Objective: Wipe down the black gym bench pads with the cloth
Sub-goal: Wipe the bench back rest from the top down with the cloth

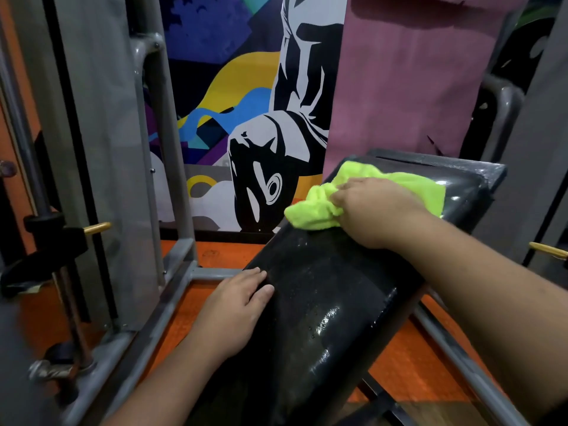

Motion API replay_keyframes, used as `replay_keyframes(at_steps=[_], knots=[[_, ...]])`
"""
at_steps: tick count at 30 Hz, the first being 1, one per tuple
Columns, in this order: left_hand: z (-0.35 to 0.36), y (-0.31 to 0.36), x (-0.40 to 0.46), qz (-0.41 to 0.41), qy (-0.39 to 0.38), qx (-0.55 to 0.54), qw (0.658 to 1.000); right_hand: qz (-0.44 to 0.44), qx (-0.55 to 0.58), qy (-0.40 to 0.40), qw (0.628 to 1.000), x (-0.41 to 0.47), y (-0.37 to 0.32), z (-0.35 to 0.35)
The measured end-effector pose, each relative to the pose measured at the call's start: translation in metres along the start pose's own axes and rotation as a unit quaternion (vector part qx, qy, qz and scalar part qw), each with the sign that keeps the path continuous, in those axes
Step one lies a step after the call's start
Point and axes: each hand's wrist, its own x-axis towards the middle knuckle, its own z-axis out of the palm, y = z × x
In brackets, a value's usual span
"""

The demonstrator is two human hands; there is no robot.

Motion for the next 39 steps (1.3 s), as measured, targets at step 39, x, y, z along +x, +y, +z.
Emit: replay_keyframes(at_steps=[39], knots=[[0.006,-0.006,0.000,-0.002,0.005,-0.011,1.000,0.005,0.006,0.043,0.999,-0.052,0.011,-0.004]])
